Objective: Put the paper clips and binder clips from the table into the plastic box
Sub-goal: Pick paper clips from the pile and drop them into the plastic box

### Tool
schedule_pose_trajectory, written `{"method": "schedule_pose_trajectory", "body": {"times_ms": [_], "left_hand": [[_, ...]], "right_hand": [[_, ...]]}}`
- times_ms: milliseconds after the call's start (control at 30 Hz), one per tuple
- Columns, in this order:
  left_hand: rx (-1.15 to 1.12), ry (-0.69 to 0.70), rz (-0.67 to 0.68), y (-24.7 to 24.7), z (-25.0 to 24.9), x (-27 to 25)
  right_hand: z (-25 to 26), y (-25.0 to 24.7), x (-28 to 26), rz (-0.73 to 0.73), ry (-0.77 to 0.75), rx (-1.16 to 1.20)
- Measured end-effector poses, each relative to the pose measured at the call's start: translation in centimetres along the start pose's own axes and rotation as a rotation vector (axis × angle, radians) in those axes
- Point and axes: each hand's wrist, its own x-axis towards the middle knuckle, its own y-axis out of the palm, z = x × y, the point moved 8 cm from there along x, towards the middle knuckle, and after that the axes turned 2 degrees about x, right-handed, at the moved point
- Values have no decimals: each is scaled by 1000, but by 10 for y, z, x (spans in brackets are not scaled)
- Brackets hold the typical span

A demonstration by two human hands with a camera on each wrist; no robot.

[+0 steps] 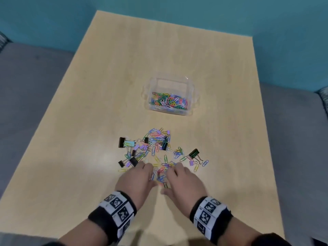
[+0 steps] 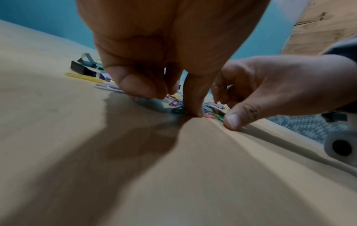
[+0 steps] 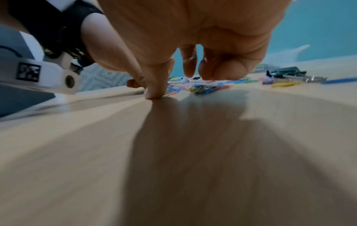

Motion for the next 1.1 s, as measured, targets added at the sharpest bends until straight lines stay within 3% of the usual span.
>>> {"method": "schedule_pose_trajectory", "body": {"times_ms": [100, 233, 467, 667, 967, 1100], "left_hand": [[-64, 10, -69, -6, 4, 7], [-126, 65, -32, 8, 8, -2], [-95, 119, -126, 8, -14, 26], [-5, 186, -155, 6, -22, 41], [33, 186, -93, 8, -20, 30], [-60, 123, -73, 5, -14, 25]], "right_hand": [[-16, -13, 5, -36, 110, 107], [-32, 0, -17, 40, 209, 271], [-20, 5, 22, -66, 147, 292], [-21, 0, 33, -42, 112, 214], [-23, -2, 22, -66, 55, 203], [-26, -4, 21, 36, 111, 273]]}}
